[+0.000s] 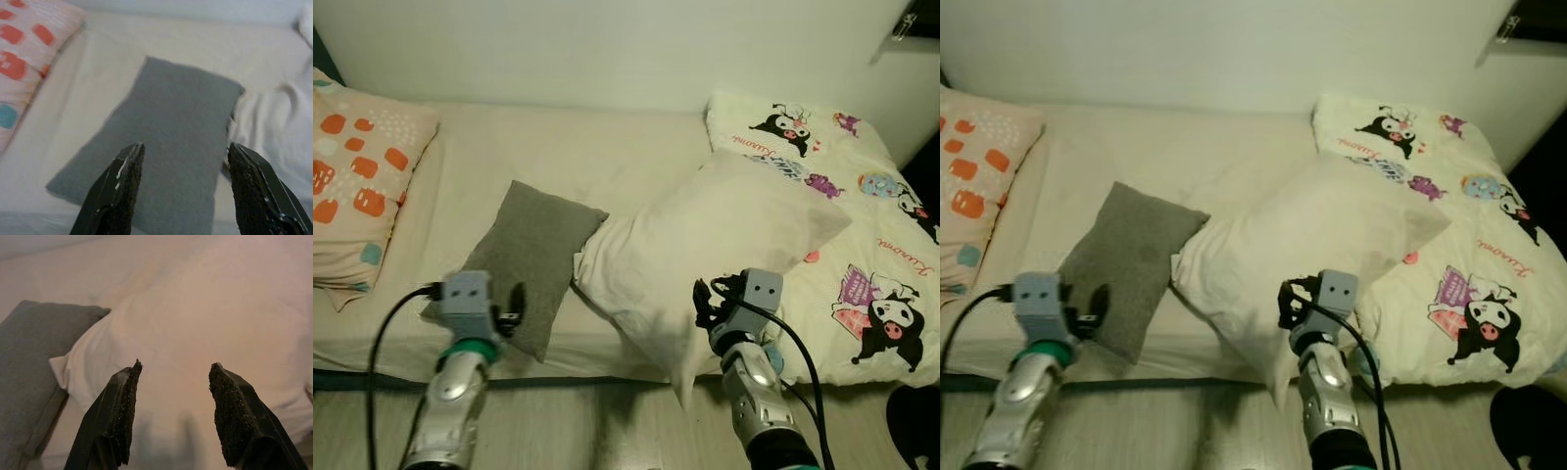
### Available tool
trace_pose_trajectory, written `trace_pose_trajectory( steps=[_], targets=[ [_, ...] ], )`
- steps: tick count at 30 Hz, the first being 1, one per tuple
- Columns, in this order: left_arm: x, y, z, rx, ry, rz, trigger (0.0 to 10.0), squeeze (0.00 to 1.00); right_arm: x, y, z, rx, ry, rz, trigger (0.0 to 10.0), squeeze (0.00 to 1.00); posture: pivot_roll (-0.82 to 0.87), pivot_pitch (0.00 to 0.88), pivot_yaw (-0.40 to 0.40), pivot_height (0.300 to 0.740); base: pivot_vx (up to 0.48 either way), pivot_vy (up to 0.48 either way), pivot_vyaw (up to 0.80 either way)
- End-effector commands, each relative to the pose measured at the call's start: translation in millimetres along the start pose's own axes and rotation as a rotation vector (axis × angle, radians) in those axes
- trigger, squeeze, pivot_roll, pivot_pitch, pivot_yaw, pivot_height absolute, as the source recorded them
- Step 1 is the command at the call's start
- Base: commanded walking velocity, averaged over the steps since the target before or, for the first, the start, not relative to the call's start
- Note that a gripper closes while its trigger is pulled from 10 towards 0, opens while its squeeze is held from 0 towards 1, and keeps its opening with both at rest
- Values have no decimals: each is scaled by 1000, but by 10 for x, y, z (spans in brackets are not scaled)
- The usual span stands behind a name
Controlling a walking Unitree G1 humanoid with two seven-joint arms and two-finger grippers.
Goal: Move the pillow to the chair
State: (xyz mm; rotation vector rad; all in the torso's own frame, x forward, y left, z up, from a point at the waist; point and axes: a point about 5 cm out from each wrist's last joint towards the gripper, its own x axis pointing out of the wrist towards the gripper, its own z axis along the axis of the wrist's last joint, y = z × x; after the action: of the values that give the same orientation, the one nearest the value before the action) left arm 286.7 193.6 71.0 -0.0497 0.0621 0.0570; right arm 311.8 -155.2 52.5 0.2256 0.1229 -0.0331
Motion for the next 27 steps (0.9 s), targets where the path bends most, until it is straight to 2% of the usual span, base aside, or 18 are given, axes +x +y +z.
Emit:
trace_pose_trajectory(
  steps=[1, 4, 8, 12, 18, 23, 27],
  targets=[
    [-22, -14, 1, -14, -14, 1, 10000, 0, -41, -36, -55, -23, 20, -17, 10000, 0, 42, 34, 7, 740, 0, 0, 0],
    [1, -106, 47, -11, -24, -56, 10000, 0, -40, -26, 10, -25, -39, -30, 10000, 0, 44, 58, 15, 740, 0, 0, 0],
    [26, -136, 69, -10, -17, -59, 10000, 0, -24, -1, -1, -7, -27, -30, 10000, 0, 39, 49, 22, 740, 0, 0, 0],
    [78, -147, 101, 10, -4, -15, 10000, 0, -4, 11, 5, 51, -8, -29, 10000, 0, 46, 38, 13, 740, 0, 0, 0],
    [95, -219, 124, -1, -12, -40, 10000, 0, 8, 42, 16, 66, 4, -4, 10000, 0, 46, 31, -6, 740, 0, 0, 0],
    [106, -230, 135, 29, -10, -29, 10000, 0, 21, 48, 35, 90, -5, -13, 10000, 0, 52, 30, -10, 740, 0, 0, 0],
    [126, -206, 173, 31, -21, -25, 10000, 0, 35, 72, 63, 70, -26, -20, 10000, 0, 35, 21, 9, 740, 0, 0, 0]
  ],
)
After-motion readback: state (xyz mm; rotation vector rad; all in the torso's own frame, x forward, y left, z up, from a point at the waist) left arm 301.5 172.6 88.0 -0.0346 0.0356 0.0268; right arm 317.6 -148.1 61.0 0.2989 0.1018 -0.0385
